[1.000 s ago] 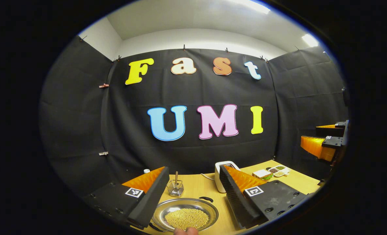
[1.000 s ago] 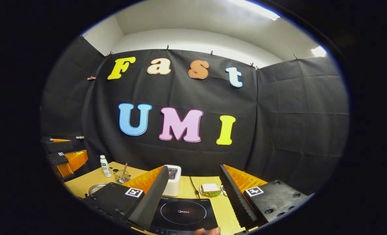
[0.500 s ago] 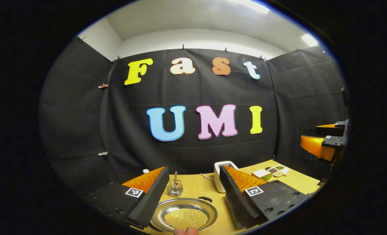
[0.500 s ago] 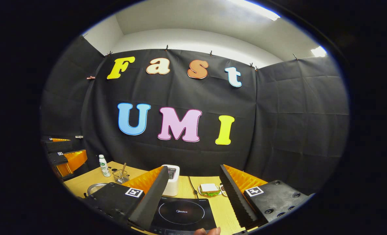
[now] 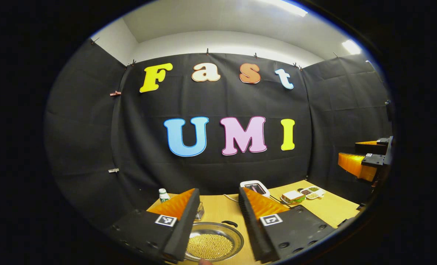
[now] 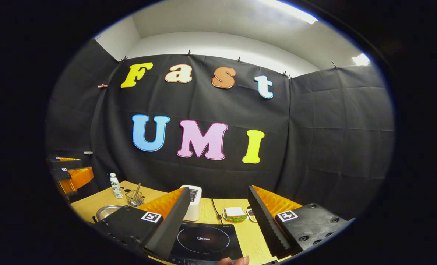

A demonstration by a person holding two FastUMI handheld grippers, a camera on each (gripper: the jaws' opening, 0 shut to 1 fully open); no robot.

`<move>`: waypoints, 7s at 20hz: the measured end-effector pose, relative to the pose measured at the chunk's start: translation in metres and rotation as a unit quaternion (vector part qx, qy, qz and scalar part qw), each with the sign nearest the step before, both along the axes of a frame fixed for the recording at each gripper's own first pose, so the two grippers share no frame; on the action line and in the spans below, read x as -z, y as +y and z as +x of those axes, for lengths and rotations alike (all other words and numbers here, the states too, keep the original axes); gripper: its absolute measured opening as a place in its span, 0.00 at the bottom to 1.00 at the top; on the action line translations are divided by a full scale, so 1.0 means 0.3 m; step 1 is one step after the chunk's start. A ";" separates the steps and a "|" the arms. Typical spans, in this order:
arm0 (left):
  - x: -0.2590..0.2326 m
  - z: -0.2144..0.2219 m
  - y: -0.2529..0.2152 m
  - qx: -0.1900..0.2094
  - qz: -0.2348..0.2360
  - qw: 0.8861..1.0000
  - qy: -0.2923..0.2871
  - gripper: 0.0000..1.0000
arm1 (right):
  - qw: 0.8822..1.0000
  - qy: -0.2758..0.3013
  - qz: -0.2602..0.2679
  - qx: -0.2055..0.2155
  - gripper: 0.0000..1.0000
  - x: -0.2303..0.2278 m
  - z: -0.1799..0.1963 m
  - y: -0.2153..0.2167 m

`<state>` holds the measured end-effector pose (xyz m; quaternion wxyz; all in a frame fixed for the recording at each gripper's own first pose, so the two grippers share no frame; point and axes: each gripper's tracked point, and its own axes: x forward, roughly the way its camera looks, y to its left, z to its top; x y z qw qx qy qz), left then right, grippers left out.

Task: First push the handle of the pot to place it horizontally, then grasp the pot with both hands and set it on the induction cooktop.

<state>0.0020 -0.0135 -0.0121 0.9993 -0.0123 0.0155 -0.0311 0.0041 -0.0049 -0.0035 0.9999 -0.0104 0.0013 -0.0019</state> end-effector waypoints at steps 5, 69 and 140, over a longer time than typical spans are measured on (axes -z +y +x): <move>0.097 -0.002 -0.066 0.061 0.005 0.997 0.053 0.10 | 1.000 -0.001 -0.006 -0.003 0.97 0.000 0.009 0.017; 1.258 0.072 0.779 0.143 0.190 0.834 0.498 0.05 | 0.996 0.059 -0.062 0.016 0.98 0.198 0.084 0.043; 1.348 0.367 0.836 -0.004 -0.074 0.915 0.398 0.61 | 0.853 0.505 0.061 -0.118 0.63 1.312 0.235 1.059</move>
